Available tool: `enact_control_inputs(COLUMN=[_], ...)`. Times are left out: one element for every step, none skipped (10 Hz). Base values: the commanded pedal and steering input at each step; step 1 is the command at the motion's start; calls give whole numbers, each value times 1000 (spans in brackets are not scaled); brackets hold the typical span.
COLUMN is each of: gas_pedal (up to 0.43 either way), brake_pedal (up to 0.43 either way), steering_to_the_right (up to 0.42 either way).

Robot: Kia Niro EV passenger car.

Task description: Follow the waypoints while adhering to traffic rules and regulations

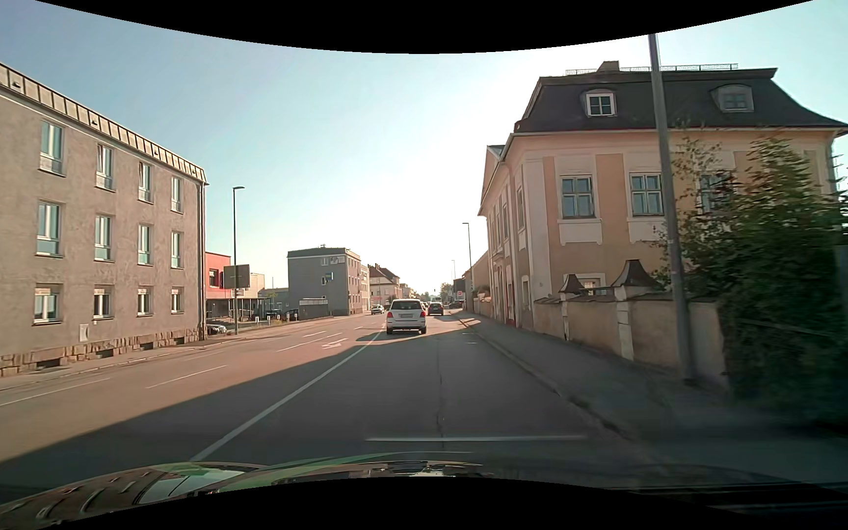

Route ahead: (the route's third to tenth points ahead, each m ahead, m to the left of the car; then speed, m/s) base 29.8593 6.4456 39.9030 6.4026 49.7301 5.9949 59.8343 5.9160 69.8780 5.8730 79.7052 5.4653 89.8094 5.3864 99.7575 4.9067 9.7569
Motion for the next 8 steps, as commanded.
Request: enact_control_inputs(gas_pedal=[138, 157, 169, 169, 177, 189, 189, 189], brake_pedal=[0, 0, 0, 0, 0, 0, 0, 0], steering_to_the_right=[-3, -6, -10, -10, -10, -12, -15, -20])
